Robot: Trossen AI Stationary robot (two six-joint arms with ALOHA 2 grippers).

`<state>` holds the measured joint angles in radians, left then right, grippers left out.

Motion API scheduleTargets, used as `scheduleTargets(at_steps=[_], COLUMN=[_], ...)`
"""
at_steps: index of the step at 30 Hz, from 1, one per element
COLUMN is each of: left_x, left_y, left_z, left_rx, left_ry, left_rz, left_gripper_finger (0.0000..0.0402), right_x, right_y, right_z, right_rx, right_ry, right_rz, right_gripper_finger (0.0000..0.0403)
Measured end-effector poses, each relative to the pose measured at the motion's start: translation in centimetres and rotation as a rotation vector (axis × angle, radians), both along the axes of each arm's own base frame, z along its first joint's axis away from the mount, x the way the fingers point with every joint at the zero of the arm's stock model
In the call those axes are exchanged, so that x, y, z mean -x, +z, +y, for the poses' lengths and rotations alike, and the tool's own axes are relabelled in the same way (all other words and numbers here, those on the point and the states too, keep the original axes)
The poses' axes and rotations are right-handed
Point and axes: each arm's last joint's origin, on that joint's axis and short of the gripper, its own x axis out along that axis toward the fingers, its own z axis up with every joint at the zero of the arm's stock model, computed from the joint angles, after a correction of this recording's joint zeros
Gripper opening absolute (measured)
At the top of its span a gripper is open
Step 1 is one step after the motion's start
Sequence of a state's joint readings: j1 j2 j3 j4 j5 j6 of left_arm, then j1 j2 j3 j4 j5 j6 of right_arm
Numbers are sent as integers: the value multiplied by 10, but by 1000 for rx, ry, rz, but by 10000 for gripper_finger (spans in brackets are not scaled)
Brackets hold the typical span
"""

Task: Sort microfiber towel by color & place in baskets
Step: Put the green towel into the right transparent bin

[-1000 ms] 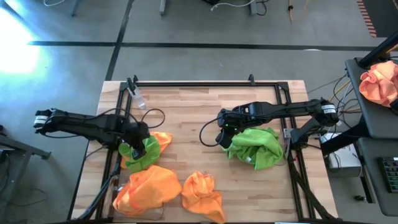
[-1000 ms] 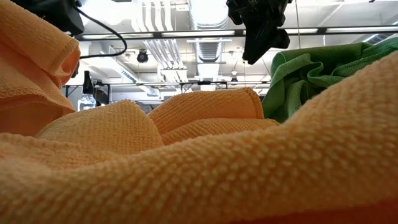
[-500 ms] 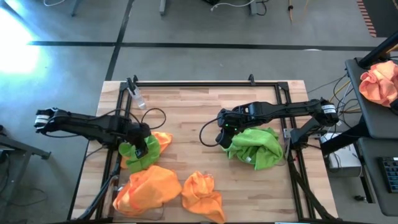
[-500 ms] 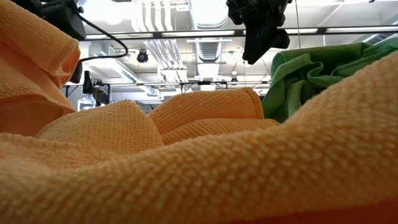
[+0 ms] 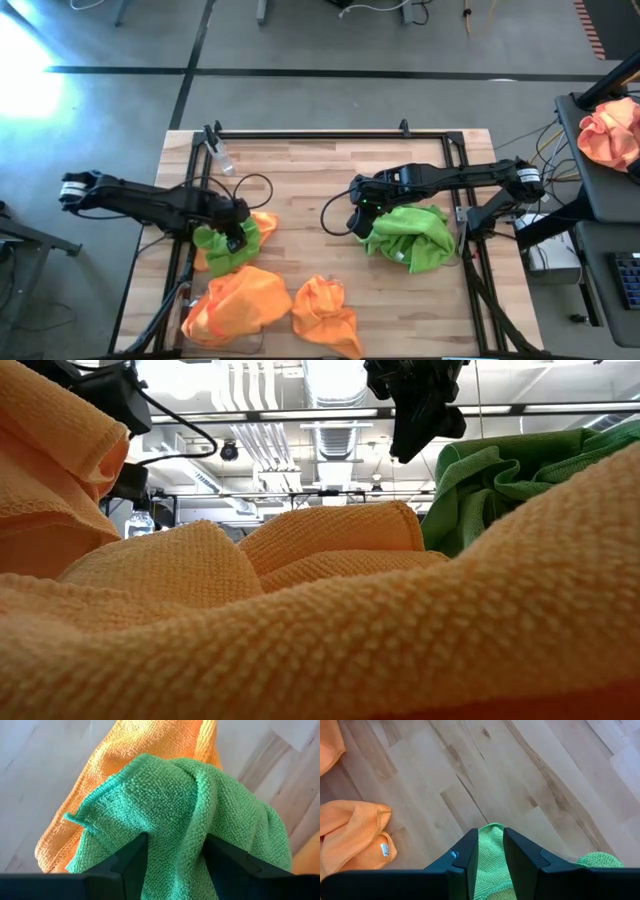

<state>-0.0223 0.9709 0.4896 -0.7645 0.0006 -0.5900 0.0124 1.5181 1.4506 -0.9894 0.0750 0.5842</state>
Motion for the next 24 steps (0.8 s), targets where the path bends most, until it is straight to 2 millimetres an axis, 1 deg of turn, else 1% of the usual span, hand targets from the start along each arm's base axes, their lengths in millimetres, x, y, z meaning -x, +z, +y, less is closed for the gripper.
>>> scheduleTargets(at_steps=[3,6,10,15,20,22,24], left_x=[-2,-4,-6,-9,-16,-20,-24], left_y=[-3,-4,-3,2,15,24,35], left_z=[0,0,0,-1,-1,-1,-1], left_rx=[0,0,10,23,27,27,26], left_ry=[-1,-2,-4,21,22,16,9], left_rz=[13,16,-9,-82,-129,-160,-196], left_gripper_finger=[165,146,106,54,11,3,3], right_x=[0,0,0,0,0,0,0], right_y=[0,0,0,0,0,0,0], right_z=[0,0,0,0,0,0,0], right_rx=[0,-1,-1,0,0,0,0], right_ry=[0,1,1,1,1,1,1], right_rz=[0,0,0,0,0,0,0], right_gripper_finger=[86,86,86,86,86,86,86])
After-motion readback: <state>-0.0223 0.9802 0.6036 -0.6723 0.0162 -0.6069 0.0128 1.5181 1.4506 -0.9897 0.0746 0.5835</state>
